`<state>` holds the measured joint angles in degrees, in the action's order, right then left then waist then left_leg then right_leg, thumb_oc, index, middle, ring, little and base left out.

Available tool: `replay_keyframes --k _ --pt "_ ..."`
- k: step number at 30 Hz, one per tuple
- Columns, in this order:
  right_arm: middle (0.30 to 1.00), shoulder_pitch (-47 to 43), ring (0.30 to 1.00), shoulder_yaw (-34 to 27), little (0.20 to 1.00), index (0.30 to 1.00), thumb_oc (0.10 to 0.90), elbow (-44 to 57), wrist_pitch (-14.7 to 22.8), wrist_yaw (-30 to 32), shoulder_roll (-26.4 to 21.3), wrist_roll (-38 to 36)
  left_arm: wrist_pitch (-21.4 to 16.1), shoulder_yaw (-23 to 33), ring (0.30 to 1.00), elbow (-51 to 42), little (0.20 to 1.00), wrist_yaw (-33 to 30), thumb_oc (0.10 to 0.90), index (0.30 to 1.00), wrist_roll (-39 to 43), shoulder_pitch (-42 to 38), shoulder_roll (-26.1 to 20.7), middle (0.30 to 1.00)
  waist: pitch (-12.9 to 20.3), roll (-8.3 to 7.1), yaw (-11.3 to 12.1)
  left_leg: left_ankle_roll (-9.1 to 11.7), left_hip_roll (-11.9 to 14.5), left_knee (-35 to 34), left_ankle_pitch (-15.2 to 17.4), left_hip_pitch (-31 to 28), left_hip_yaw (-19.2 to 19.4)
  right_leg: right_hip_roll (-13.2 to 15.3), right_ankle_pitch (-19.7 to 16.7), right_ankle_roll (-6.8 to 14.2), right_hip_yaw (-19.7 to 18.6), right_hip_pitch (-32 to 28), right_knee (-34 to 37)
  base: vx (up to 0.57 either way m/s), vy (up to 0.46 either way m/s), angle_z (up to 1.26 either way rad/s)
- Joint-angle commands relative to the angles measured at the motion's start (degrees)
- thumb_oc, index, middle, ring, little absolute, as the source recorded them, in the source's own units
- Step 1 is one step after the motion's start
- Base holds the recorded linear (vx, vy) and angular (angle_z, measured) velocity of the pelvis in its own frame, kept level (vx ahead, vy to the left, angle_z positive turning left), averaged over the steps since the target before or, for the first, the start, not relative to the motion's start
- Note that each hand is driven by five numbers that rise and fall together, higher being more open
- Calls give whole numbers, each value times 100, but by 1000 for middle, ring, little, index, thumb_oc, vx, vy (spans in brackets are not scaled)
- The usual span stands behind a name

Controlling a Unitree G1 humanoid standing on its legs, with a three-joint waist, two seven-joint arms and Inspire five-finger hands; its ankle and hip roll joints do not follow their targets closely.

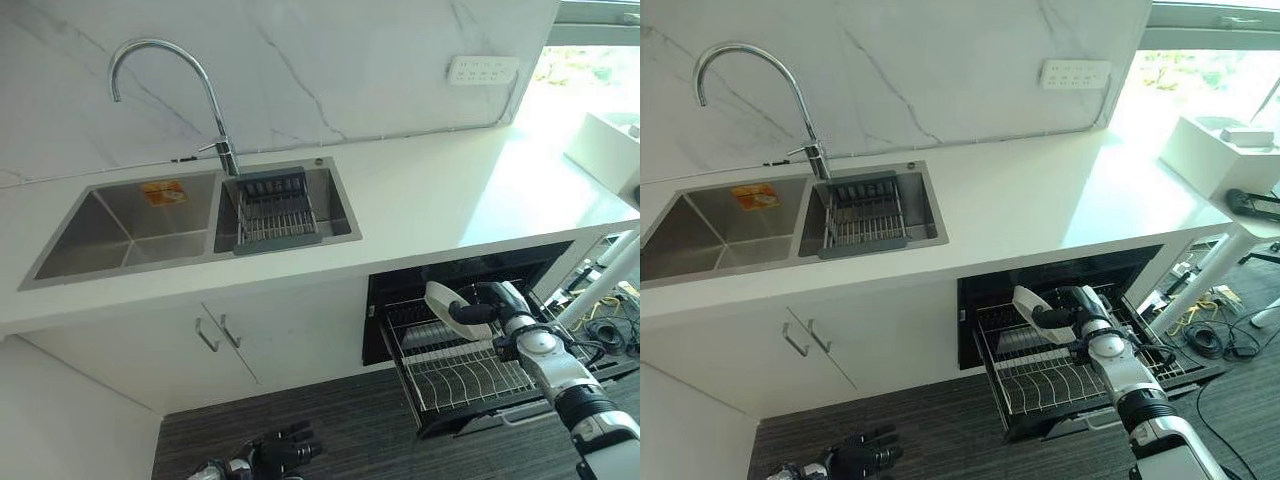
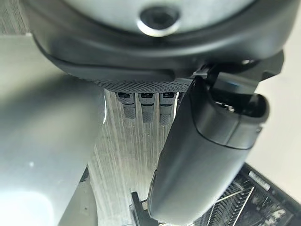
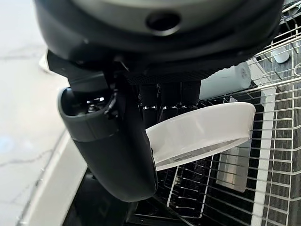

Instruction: Place the dishes in the dishwasher.

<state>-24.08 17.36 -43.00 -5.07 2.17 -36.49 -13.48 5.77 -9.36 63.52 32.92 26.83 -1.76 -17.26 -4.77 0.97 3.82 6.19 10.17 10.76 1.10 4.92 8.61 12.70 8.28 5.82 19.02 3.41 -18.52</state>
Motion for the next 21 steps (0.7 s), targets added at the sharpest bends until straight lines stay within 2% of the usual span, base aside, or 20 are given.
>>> replay_keyframes --k 1,5,9,14,16,21 --pt "300 -967 300 -198 300 300 400 -104 686 158 -337 317 60 -510 900 308 900 -110 800 900 -83 457 -402 900 -115 -160 202 -109 -10 642 974 -121 103 178 -63 191 18 16 133 14 3 12" --pt "300 -1245 300 226 300 300 400 -898 897 -44 -401 981 -140 -516 900 219 900 -144 800 900 310 376 -493 900 -152 -135 332 -123 -54 642 932 -68 0 199 -84 199 68 22 133 -7 3 10" --pt "300 -1386 300 410 300 300 400 -1635 989 -46 -281 1261 -299 -516 900 139 900 -229 800 900 482 349 -461 900 -194 -98 451 -118 -59 642 895 -56 -58 212 -86 189 109 -6 133 -6 10 9" --pt "300 -1347 300 501 300 300 400 -1959 1003 28 -114 1508 -292 -486 900 87 900 -230 800 900 599 326 -445 900 -240 -53 507 -128 -70 642 869 -55 -102 230 -93 177 155 -46 133 5 9 9" --pt "300 -1305 300 466 300 300 400 -2017 1004 -13 -74 1531 -235 -405 900 55 900 -136 800 900 894 351 -438 900 -261 -28 516 -130 -81 642 865 -58 -117 235 -94 177 158 -58 133 24 21 8" --pt "300 -1195 300 601 300 300 400 -2064 1069 14 -115 2060 -266 -256 900 -232 900 -45 800 900 1113 408 -415 900 -299 20 545 -129 -107 642 837 -19 -147 272 -119 187 175 -43 133 0 0 0"
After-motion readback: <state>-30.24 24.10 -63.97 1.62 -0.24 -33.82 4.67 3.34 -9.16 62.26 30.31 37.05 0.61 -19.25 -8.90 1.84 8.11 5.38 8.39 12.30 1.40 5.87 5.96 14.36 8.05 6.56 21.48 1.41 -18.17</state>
